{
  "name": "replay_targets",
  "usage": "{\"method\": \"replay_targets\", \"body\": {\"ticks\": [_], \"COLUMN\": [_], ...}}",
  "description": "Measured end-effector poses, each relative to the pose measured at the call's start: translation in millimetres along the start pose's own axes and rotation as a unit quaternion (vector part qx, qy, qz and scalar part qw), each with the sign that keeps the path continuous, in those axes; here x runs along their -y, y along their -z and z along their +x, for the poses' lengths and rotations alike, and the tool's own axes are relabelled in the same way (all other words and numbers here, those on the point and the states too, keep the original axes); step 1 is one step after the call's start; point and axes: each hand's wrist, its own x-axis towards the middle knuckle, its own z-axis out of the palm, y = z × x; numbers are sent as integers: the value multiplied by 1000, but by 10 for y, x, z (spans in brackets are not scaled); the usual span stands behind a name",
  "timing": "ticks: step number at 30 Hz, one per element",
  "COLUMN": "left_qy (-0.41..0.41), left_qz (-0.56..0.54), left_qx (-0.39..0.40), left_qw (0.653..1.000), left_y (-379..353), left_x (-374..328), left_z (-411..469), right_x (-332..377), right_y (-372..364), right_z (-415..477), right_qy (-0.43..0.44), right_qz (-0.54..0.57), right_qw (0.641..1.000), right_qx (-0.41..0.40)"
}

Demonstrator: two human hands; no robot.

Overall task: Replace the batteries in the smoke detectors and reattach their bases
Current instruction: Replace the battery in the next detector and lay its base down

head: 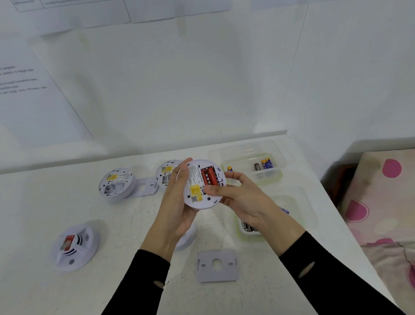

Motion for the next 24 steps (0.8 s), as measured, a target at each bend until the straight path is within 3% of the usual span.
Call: {"method": "replay_targets", "body": {"ticks": [6,12,15,19,21,24], "left_qy": [13,25,26,19,23,26], "left_qz": [5,8,4,18,13,12], "left_qx": [7,-18,-31,-20,-24,-29], "left_qw": [1000,999,999,999,999,999], "left_y": [61,178,278,378,397,405], "left_x": [-16,-54,-73,-56,-52,-37], "left_z": [0,-49,-95,-220,-285,-363], "right_x": [-127,-361,-711,-1100,-1195,-1234], "right_y": [22,143,299,578,667,691], "right_z": [12,-383,-541,-538,-513,-474], "right_qy": [30,151,194,240,267,291], "right_qz": [-65,-197,-354,-575,-597,-584], "right_qw": [997,968,912,769,744,749], "right_qx": [1,22,74,143,138,113]}}
